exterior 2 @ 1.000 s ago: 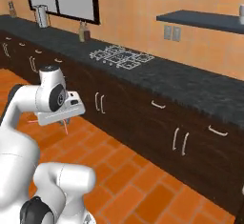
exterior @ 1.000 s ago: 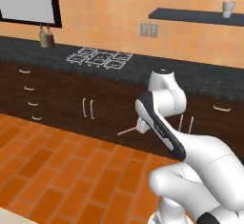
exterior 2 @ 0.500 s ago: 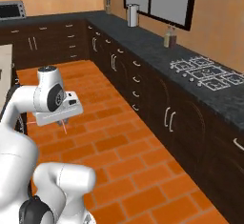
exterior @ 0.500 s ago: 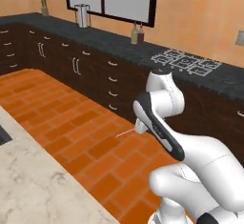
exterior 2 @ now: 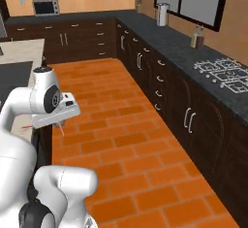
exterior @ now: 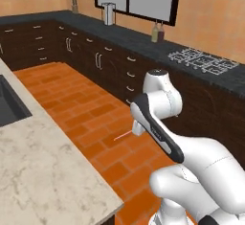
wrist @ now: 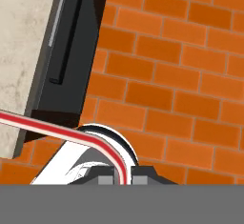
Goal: Take a straw from the drawer in front and place it inside the glass cup on the dining counter.
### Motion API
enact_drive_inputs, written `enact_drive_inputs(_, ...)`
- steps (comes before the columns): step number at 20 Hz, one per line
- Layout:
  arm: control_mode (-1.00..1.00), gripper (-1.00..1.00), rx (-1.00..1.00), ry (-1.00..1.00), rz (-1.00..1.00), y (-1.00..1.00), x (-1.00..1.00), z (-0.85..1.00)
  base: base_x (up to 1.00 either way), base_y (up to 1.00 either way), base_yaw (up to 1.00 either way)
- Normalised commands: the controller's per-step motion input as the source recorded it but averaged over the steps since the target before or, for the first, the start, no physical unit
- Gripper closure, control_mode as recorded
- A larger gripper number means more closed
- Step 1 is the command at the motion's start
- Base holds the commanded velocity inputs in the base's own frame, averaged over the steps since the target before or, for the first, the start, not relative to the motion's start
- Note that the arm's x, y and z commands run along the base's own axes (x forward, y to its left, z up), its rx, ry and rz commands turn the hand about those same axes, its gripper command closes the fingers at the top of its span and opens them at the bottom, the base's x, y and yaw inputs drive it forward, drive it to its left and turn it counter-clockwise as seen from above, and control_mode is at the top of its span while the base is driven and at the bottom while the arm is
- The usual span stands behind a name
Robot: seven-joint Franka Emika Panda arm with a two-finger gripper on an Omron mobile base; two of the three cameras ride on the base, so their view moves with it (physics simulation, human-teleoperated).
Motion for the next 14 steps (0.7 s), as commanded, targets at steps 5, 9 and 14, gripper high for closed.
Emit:
enact_drive_inputs(5,1.0,1.0,0.0,0.0,0.0,0.0,0.0,0.0,-0.27,0.33,0.14)
enact_drive_inputs(9,1.0,1.0,0.0,0.0,0.0,0.0,0.0,0.0,-0.18,0.97,0.11)
enact_drive_inputs(14,1.0,1.0,0.0,0.0,0.0,0.0,0.0,0.0,-0.55,1.0,0.2)
